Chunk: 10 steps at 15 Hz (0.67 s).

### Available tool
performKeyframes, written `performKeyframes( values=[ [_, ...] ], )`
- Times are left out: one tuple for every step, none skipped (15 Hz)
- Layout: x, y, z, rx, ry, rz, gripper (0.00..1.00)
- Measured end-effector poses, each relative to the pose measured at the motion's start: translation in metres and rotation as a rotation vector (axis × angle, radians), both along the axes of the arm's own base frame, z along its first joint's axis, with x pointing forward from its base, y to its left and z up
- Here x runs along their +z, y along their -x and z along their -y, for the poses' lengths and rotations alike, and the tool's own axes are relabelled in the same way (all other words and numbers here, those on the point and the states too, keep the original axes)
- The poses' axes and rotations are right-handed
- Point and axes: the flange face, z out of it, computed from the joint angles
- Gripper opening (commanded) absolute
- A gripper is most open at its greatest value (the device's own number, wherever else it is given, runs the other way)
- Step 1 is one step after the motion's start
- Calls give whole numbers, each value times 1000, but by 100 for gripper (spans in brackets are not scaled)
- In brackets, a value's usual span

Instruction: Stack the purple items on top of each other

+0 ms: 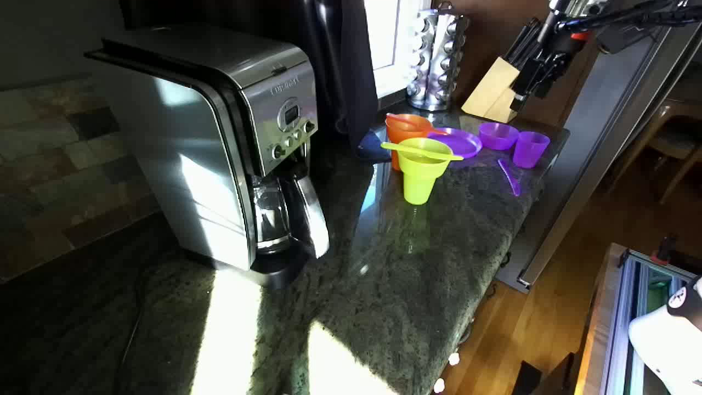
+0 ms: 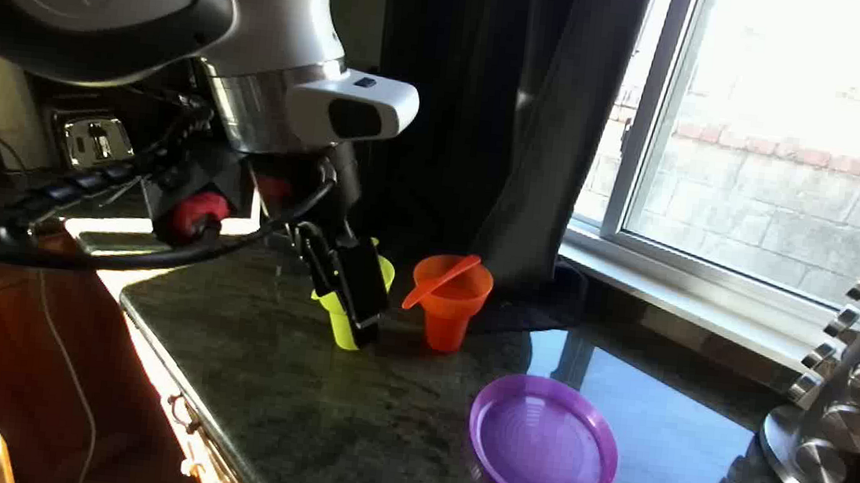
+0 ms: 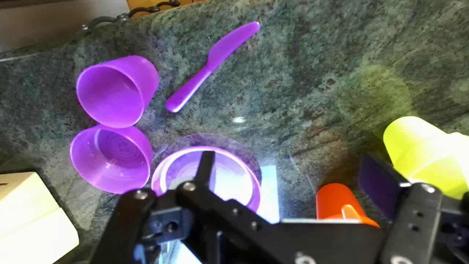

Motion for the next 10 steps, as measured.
performKeyframes(
  values=[
    [0,0,0,0,0,0,100],
    [0,0,0,0,0,0,100],
    [0,0,0,0,0,0,100],
    [0,0,0,0,0,0,100],
    [0,0,0,0,0,0,100],
    [0,0,0,0,0,0,100],
    [0,0,0,0,0,0,100],
    [-1,0,1,-11,-2,-3,100],
    [-3,0,4,-40,-7,-6,100],
    [-6,0,10,-73,-13,-13,100]
  ],
)
